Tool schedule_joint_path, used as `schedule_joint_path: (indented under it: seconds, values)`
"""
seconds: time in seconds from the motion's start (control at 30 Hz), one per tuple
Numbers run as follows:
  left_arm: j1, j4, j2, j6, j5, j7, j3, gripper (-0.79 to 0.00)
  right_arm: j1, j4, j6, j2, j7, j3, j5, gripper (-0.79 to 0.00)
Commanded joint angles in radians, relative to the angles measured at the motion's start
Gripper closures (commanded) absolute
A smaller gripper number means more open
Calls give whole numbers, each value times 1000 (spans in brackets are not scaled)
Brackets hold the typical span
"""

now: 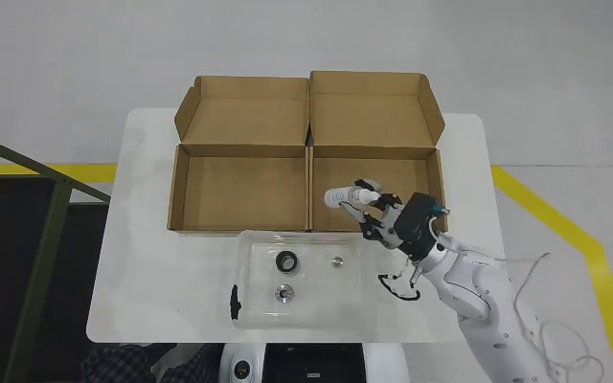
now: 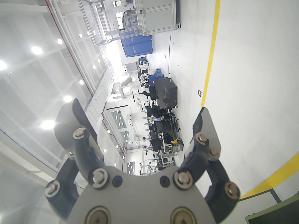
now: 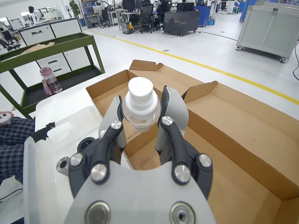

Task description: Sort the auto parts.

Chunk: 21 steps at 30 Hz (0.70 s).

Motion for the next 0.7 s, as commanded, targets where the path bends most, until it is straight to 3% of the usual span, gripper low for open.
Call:
schedule_joint_path:
  seconds: [0.0, 0.67]
  values:
    - [0, 0, 0, 0, 0, 0, 0, -785, 10, 11, 4, 0, 18, -4, -10, 0]
    - [0, 0, 0, 0, 0, 0, 0, -785, 217, 190, 77, -31, 167, -157, -114, 0]
